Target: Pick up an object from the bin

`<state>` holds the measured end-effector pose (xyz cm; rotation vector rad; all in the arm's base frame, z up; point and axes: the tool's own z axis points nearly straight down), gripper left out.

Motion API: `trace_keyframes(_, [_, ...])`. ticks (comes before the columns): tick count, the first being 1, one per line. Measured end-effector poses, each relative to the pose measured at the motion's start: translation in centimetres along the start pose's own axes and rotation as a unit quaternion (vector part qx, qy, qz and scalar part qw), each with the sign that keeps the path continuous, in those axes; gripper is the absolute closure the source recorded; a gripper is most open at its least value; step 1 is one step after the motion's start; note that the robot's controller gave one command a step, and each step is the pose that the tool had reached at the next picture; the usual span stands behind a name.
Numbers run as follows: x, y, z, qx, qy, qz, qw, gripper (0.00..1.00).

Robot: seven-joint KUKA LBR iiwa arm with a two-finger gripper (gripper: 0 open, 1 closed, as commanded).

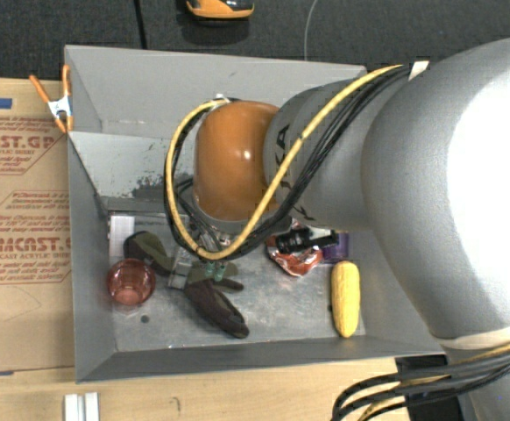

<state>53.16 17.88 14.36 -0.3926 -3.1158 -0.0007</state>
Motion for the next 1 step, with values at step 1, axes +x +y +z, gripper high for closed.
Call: trace_keyframes(1, [-0.08, 0.07, -1.13, -0.001, -0.0018, 0.0, 1.0, 1.0])
